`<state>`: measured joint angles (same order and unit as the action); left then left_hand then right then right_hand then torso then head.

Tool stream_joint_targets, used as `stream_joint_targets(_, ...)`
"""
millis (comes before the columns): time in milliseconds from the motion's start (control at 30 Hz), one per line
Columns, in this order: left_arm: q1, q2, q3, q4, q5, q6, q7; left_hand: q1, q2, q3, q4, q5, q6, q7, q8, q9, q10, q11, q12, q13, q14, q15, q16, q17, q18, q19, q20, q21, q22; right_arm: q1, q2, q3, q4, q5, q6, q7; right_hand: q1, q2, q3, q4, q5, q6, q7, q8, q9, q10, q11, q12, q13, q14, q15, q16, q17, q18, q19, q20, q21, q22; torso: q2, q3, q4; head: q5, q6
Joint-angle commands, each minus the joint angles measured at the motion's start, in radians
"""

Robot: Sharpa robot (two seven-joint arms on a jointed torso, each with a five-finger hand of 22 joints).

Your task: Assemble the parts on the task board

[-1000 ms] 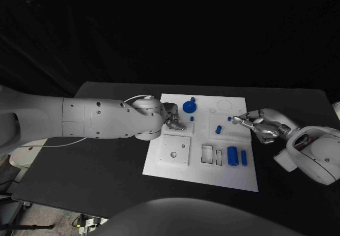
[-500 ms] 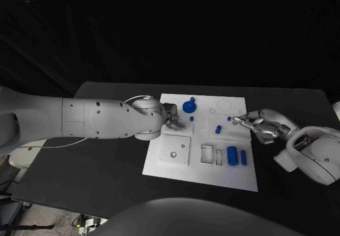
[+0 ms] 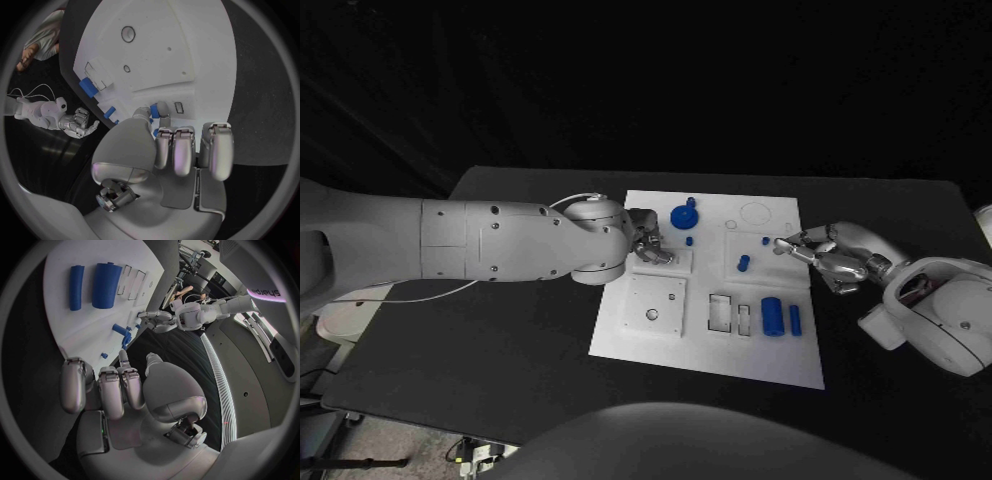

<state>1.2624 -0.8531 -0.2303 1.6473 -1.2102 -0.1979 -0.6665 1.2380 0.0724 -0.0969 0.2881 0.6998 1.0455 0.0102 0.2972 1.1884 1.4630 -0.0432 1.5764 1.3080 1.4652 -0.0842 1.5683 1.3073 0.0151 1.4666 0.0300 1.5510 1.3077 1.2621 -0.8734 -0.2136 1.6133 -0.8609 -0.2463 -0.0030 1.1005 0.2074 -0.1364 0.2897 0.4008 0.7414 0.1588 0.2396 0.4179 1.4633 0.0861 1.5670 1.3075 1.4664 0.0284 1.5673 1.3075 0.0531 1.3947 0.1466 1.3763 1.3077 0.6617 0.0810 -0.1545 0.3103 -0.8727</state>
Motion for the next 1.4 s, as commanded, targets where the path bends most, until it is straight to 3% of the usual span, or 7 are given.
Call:
stream_joint_targets(33, 0.008, -0.002, 0.002, 0.007, 0.031, -0.001, 0.016, 0.006, -0.008, 0.006, 0.001, 0.005, 0.007, -0.001, 0.000, 0.001, 0.108, -0.007, -0.006, 0.263, 0.106, -0.007, 0.002, 0.263, -0.011, 0.094, -0.006, 0.003, 0.257, -0.001, 0.000, 0.000, 0.001, -0.007, 0.022, -0.005, 0.008, 0.001, -0.003, -0.002, 0.004, 0.004, 0.005, 0.002, -0.002, 0.107, 0.007, 0.004, 0.263, 0.104, 0.008, 0.003, 0.263, 0.006, -0.008, 0.000, -0.002, 0.185, -0.001, 0.0005, -0.0002, 0.001, 0.000)
stream_joint_targets(267, 0.033, -0.004, 0.003, 0.005, 0.075, 0.086, 0.019, 0.002, -0.016, 0.007, 0.002, 0.003, 0.016, -0.003, 0.004, 0.004, 0.108, -0.008, -0.006, 0.263, 0.106, -0.008, 0.002, 0.263, -0.010, 0.093, -0.007, 0.001, 0.257, -0.001, 0.003, 0.000, 0.000, -0.007, 0.028, -0.011, 0.008, 0.002, -0.003, -0.002, 0.004, 0.004, 0.005, 0.002, -0.002, 0.107, 0.007, 0.004, 0.263, 0.104, 0.008, 0.003, 0.263, 0.007, -0.010, 0.000, -0.004, 0.184, -0.002, 0.0005, 0.0000, 0.001, 0.000)
stream_joint_targets(533, 0.083, 0.016, 0.003, -0.021, 0.099, 0.246, 0.015, -0.020, -0.015, 0.008, 0.005, -0.018, 0.021, -0.002, 0.002, 0.005, 0.108, -0.008, -0.006, 0.263, 0.106, -0.009, 0.002, 0.263, -0.010, 0.091, -0.008, -0.001, 0.256, -0.001, 0.007, 0.000, -0.002, -0.007, 0.040, -0.020, 0.009, 0.003, -0.002, -0.002, 0.004, 0.004, 0.005, 0.002, -0.002, 0.107, 0.007, 0.004, 0.263, 0.104, 0.008, 0.003, 0.263, 0.007, -0.010, 0.000, -0.004, 0.184, 0.000, 0.0000, -0.0011, 0.000, 0.000)
stream_joint_targets(700, 0.101, 0.033, 0.003, -0.040, 0.090, 0.314, 0.007, -0.029, -0.014, 0.008, 0.005, -0.026, 0.021, -0.001, 0.000, 0.004, 0.108, -0.008, -0.006, 0.263, 0.106, -0.009, 0.002, 0.263, -0.009, 0.091, -0.008, -0.002, 0.256, -0.001, 0.009, 0.000, -0.003, -0.006, 0.045, -0.023, 0.009, 0.004, -0.002, -0.002, 0.004, 0.004, 0.005, 0.002, -0.003, 0.107, 0.007, 0.004, 0.263, 0.104, 0.009, 0.003, 0.263, 0.007, -0.011, 0.000, -0.005, 0.183, 0.000, 0.0004, -0.0007, 0.000, 0.000)
stream_joint_targets(933, 0.110, 0.044, 0.002, -0.056, 0.069, 0.354, 0.000, -0.044, -0.011, 0.009, 0.004, -0.044, 0.019, 0.000, -0.005, 0.003, 0.108, -0.007, -0.006, 0.263, 0.106, -0.008, 0.002, 0.263, -0.009, 0.090, -0.008, -0.003, 0.255, -0.001, 0.013, 0.000, -0.006, -0.005, 0.051, -0.026, 0.010, 0.005, -0.002, -0.002, 0.004, 0.003, 0.005, 0.001, -0.003, 0.107, 0.007, 0.004, 0.263, 0.104, 0.009, 0.003, 0.263, 0.007, -0.012, 0.000, -0.007, 0.183, 0.000, 0.0019, 0.0015, 0.000, 0.000)
stream_joint_targets(1400, 0.108, 0.056, 0.000, -0.063, 0.003, 0.315, -0.002, -0.046, -0.006, 0.014, 0.003, -0.050, 0.012, 0.000, -0.011, 0.001, 0.108, -0.007, -0.006, 0.263, 0.106, -0.008, 0.002, 0.263, -0.009, 0.089, -0.008, -0.006, 0.254, -0.001, 0.014, 0.000, -0.007, -0.004, 0.045, -0.021, 0.010, 0.005, -0.001, -0.002, 0.004, 0.003, 0.006, 0.001, -0.003, 0.107, 0.007, 0.004, 0.263, 0.104, 0.009, 0.003, 0.263, 0.008, -0.013, 0.000, -0.008, 0.182, 0.000, 0.0002, 0.0015, 0.002, 0.000)
